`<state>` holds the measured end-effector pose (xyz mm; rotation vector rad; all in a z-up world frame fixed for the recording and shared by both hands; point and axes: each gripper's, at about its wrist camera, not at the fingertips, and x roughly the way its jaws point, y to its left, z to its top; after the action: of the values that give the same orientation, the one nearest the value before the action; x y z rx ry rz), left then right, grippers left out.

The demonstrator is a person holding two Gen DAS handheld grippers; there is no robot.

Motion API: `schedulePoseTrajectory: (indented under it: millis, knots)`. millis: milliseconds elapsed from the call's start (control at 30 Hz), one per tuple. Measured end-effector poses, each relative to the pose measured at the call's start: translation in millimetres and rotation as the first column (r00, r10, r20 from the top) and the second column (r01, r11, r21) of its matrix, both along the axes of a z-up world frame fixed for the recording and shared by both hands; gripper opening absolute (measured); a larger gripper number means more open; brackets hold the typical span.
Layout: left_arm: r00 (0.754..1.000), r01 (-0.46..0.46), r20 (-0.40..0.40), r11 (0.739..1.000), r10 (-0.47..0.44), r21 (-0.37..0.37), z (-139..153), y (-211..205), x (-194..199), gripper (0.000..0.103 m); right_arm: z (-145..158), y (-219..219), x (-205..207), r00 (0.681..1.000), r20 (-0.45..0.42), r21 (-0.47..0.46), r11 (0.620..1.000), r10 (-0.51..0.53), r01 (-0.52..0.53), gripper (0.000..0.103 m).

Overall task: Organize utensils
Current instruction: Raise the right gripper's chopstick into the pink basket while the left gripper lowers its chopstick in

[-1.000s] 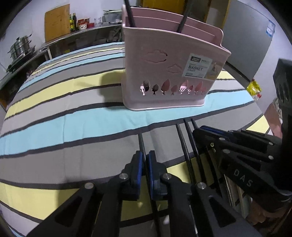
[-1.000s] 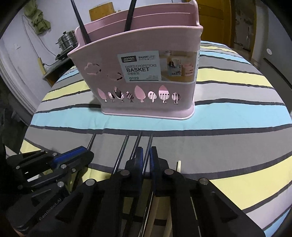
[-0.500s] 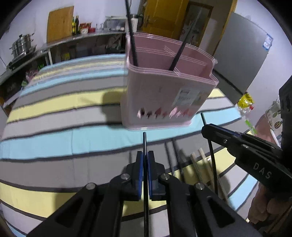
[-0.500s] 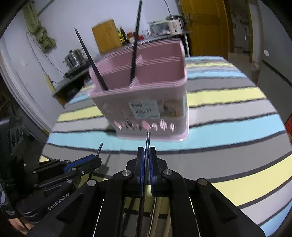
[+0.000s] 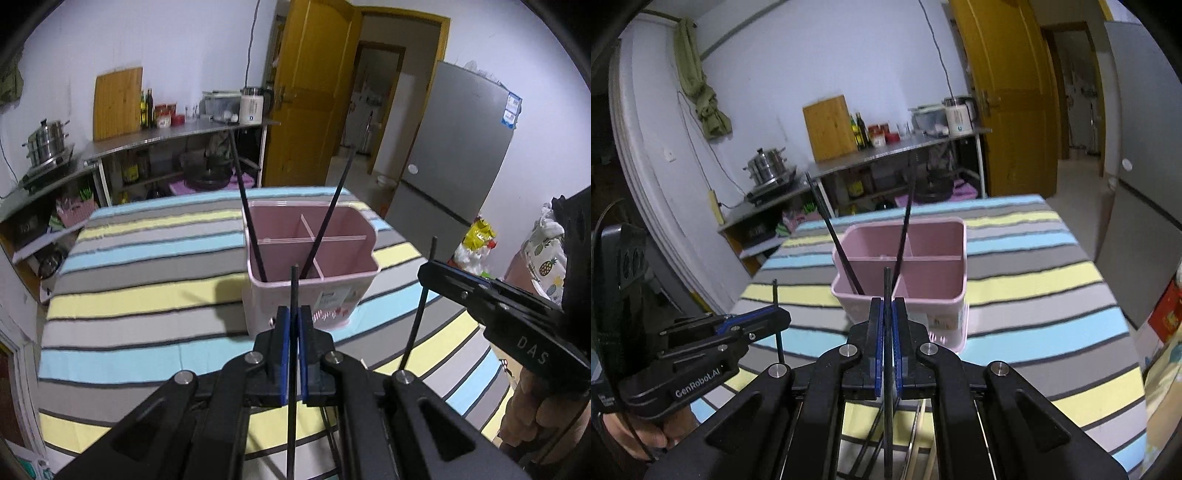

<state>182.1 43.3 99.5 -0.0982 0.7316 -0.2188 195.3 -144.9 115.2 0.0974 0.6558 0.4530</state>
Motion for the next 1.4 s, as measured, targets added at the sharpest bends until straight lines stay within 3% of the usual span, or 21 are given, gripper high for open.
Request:
schedulePoseTrajectory:
  millis: [267,967,1400]
  knots:
    - [0.999,-0.006,0.04,1.0,0.006,-0.009,17,5,-13,0.005,8,-3,-15,1.0,0.029,-0.003,1.0,-0.002,0.002,0.004]
    - [1.0,0.022,0.001,1.0,-0.022,0.018,25,4,-48,0.005,18,-24,-44,0.999,0.036,-0.006,1.0,-0.003,0.003,0.004]
    - [0.998,0.013,0.062,0.998,-0.009,-0.068,67,17,-36,0.005,62,-39,-41,0.987,0.149,0.081,0.996,-0.055,0.044,0.004]
